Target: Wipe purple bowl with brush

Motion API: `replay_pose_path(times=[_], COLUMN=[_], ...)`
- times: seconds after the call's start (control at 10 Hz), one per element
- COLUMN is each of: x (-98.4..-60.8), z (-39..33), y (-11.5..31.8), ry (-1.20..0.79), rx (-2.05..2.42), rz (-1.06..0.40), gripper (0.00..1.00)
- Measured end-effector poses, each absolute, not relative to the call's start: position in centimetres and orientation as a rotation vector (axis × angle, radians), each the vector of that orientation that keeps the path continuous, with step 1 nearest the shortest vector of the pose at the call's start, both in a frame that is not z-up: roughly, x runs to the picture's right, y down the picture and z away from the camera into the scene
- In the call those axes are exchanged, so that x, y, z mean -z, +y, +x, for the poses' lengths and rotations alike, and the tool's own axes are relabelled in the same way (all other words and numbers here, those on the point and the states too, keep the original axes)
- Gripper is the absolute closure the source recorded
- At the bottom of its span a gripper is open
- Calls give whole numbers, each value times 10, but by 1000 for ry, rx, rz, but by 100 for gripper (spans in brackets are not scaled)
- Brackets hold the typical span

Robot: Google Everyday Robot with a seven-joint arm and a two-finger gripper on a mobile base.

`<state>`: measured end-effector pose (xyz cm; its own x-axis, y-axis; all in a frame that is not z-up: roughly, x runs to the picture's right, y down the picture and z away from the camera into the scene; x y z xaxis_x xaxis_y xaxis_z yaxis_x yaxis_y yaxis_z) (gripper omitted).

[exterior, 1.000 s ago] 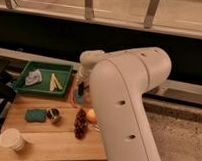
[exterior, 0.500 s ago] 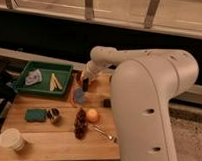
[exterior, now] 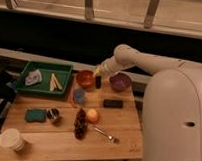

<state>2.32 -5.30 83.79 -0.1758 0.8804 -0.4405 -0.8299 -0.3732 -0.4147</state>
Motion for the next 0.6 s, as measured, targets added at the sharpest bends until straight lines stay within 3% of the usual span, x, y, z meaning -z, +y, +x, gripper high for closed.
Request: replay_pose_path(times=[0.6], x=[-835], z=[109], y=[-42], ry=[-42], rx=[-1967], rz=[-674], gripper=[100])
